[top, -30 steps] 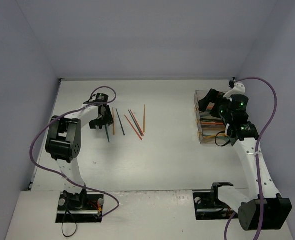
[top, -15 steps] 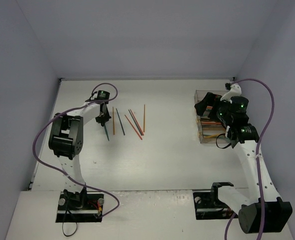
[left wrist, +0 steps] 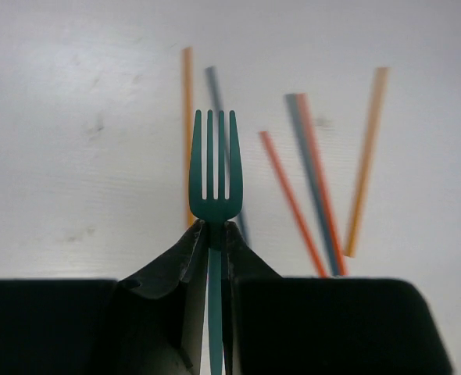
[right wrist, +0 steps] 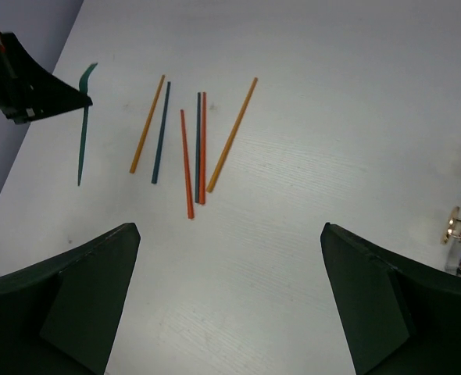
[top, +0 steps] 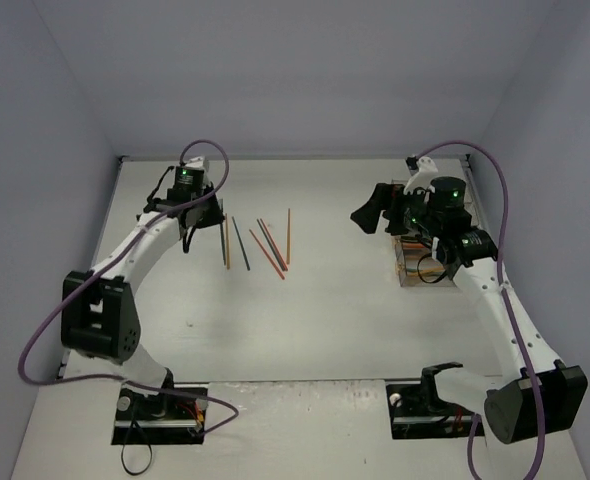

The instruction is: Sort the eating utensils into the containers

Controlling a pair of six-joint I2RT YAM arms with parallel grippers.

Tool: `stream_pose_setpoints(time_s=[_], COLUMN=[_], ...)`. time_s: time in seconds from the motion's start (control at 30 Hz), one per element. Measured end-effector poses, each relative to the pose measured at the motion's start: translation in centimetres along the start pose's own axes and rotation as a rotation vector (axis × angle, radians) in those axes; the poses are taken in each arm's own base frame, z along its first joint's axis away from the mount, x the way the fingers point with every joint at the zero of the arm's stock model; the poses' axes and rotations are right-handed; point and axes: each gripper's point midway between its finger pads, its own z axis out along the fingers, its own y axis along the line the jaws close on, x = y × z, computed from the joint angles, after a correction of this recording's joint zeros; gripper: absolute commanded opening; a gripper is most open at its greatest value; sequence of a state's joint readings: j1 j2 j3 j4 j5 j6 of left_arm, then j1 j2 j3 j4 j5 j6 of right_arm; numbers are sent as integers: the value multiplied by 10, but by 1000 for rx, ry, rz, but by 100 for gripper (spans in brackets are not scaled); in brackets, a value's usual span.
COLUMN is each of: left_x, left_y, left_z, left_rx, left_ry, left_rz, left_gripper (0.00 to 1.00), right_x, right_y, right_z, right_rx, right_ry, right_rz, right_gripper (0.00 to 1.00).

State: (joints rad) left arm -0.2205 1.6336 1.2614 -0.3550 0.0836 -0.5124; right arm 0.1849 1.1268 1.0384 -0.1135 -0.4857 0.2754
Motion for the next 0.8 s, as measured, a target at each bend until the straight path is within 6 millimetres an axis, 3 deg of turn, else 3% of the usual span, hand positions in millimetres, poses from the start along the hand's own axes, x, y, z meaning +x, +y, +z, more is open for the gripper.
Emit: stream_pose_setpoints(time_s=[0.17, 0.37, 0.53, 0.8], left_x=[-28, -4, 27, 30], left_y=[-77, -139, -169, -189], left_z=[-65, -105, -119, -144], left_rx=[317, 551, 655, 708], left_ry=[-145, -172, -161, -253], left_rz=[112, 319, 478, 612], left_gripper=[0, 0, 0, 0], right_x=[-2, -9, -23, -23], right_y=[30, 66, 94, 121], right_z=[15, 32, 45, 56], right_rx=[-97, -193, -265, -331], right_ry=[47, 84, 91, 125], right_rz=[-28, -26, 28, 152], right_gripper=[99, 97, 94, 88])
